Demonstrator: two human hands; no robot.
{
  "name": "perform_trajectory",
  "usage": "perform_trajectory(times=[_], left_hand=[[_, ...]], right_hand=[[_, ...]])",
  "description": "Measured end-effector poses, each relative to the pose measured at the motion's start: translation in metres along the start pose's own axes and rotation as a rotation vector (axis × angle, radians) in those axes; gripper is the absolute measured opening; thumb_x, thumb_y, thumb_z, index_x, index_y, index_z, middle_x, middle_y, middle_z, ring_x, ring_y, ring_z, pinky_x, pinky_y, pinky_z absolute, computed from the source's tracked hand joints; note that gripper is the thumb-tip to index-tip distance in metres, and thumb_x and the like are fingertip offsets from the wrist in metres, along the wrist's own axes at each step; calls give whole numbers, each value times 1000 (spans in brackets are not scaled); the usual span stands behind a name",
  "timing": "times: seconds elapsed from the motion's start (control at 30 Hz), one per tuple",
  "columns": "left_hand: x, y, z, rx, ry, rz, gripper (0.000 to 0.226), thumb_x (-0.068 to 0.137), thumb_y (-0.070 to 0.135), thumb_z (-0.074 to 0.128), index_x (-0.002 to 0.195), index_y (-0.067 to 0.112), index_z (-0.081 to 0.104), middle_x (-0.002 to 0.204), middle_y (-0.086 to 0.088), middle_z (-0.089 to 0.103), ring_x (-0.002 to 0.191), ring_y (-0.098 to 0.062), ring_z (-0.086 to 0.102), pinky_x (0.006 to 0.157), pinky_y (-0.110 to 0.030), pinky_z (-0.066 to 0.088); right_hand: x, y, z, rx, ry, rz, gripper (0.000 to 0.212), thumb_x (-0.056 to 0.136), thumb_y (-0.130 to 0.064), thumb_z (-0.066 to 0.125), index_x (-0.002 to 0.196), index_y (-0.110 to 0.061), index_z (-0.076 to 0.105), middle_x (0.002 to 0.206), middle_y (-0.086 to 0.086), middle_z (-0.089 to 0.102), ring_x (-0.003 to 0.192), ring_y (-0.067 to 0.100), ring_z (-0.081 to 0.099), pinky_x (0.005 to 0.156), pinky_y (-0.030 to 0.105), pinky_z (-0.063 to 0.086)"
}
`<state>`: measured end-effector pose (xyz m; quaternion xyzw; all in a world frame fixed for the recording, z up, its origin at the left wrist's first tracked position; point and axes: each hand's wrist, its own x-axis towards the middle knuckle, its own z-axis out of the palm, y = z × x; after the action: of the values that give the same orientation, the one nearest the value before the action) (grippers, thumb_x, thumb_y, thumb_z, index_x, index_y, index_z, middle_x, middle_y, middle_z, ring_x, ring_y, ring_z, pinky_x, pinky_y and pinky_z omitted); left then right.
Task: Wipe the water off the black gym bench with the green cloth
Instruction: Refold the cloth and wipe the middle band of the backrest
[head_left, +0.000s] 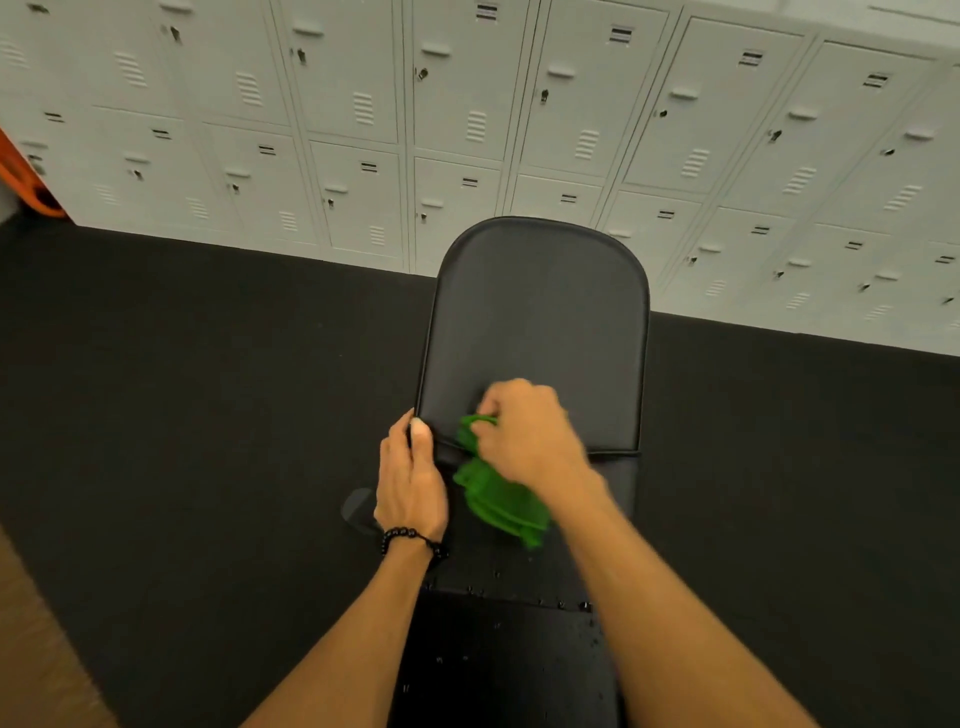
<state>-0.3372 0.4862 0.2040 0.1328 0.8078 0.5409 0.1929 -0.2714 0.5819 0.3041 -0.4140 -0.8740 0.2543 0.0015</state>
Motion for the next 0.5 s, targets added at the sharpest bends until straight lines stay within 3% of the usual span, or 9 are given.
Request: perform_trajectory(times=[0.07, 0.13, 0.17, 0.27, 0.37, 0.43, 0.5], left_hand=[[2, -13, -1, 13, 25, 127, 98, 73, 91, 19, 137, 23, 48, 138, 9, 48, 123, -11, 47, 96, -34, 38], [4, -31, 3, 77, 74, 190, 136, 48, 105, 5, 143, 14, 40, 141, 10, 33, 125, -3, 33, 101, -22, 27], [4, -31, 4, 103, 92, 201, 127, 55, 102, 4, 146, 19, 37, 142, 10, 33, 126, -4, 32, 101, -23, 27], [-4, -3, 3, -25, 116, 85, 49, 101, 58, 21, 143, 42, 39, 140, 13, 47, 118, -3, 44, 92, -30, 33], [-11, 14, 1, -30, 122, 36, 41, 106, 44, 27, 145, 45, 38, 114, 33, 47, 87, 20, 41, 83, -25, 30], [-16, 15, 0, -18, 105, 67, 41, 106, 44, 26, 145, 47, 38, 99, 39, 44, 80, 31, 41, 71, -17, 29], [-18, 15, 0, -23, 95, 87, 41, 106, 43, 24, 144, 47, 39, 102, 37, 44, 81, 36, 38, 69, -9, 25]], right_hand=[[5, -35, 14, 88, -2, -96, 14, 89, -23, 65, 101, -14, 67, 108, 13, 64, 95, 35, 64, 79, 41, 56], [5, -47, 18, 133, -1, -178, 15, 92, -22, 66, 104, -13, 66, 111, 9, 58, 97, 31, 61, 80, 43, 54], [4, -45, 18, 132, 3, -194, 14, 93, -20, 65, 105, -14, 66, 112, 8, 55, 98, 30, 60, 80, 42, 52], [-3, -9, 8, 29, 15, -184, 12, 94, -19, 61, 105, -17, 67, 113, 9, 59, 104, 32, 59, 84, 38, 47], [-9, 47, -22, -109, -45, -35, 13, 90, -23, 62, 99, -23, 72, 110, 11, 68, 101, 35, 65, 84, 36, 53], [-12, 80, -50, -152, -95, 76, 11, 89, -24, 64, 93, -27, 74, 103, 9, 70, 91, 30, 67, 78, 31, 54], [-15, 104, -73, -192, -136, 148, 10, 88, -22, 66, 85, -29, 73, 100, 7, 69, 82, 23, 65, 68, 25, 50]])
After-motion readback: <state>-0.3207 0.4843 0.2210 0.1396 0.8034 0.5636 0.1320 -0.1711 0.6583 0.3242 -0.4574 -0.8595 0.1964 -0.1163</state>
